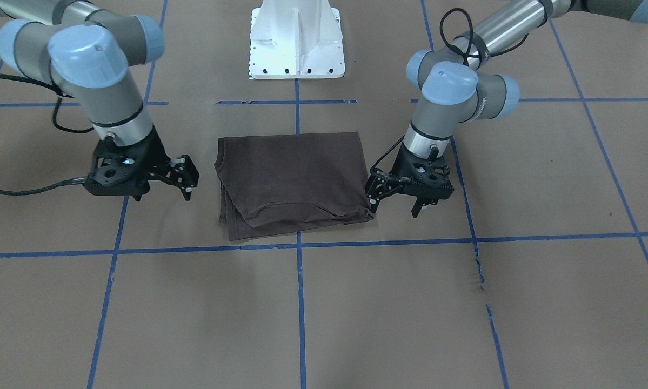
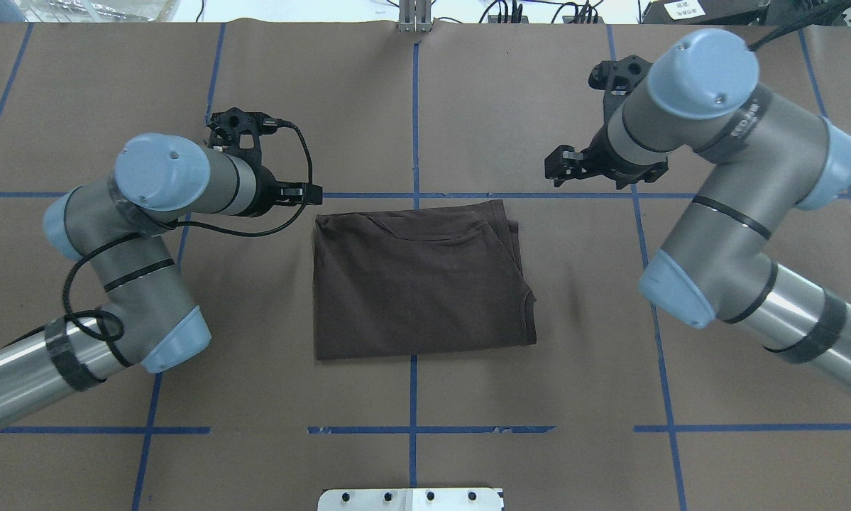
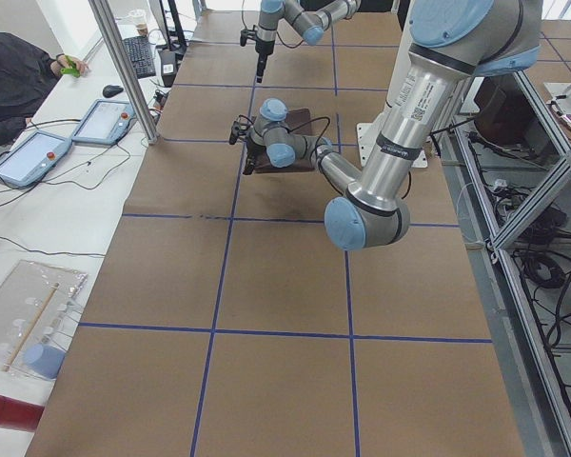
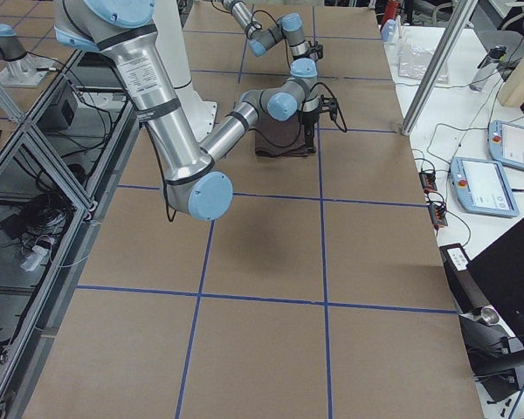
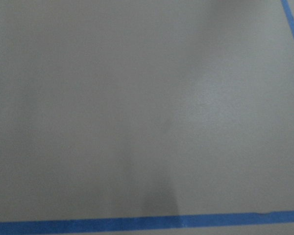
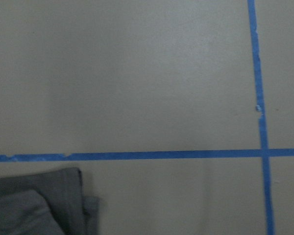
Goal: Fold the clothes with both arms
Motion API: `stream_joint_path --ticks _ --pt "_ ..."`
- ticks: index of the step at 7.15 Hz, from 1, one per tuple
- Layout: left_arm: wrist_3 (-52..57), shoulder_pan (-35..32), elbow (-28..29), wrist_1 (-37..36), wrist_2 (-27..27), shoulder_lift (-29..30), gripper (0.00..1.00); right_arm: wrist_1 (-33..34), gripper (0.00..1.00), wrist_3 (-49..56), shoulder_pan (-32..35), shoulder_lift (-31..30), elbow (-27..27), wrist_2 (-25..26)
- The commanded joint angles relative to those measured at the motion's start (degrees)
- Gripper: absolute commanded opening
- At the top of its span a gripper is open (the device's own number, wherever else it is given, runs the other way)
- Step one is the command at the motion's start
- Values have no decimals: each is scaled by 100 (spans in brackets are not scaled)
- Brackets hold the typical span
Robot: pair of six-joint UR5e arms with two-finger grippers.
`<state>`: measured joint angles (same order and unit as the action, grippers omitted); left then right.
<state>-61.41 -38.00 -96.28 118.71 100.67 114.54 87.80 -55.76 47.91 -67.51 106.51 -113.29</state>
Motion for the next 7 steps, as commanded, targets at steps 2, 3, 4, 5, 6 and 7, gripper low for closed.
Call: stream_joint_path --ticks 2,3,4,5,6,7 --pt "1277 -496 -2573 -1041 574 -1954 100 -9 100 3243 1934 -1971 529 -1228" --pt "1968 -977 -3024 -982 1020 -2762 100 -9 100 4265 2524 -2586 538 -1317" --pt "2871 -1651 -3254 -982 1529 -3345 100 -17 100 4780 3009 -3184 529 -1579" --pt "3437 -2241 -3213 -990 1917 -3698 100 -61 100 4977 3327 -3747 529 -1625" --pt "3443 -2682 -2795 -1043 2199 -3946 100 -61 100 4996 3435 -4170 442 -1608" --pt "3521 -3069 -2191 -1000 2855 -4009 100 -70 100 5005 3671 -4357 476 -1634"
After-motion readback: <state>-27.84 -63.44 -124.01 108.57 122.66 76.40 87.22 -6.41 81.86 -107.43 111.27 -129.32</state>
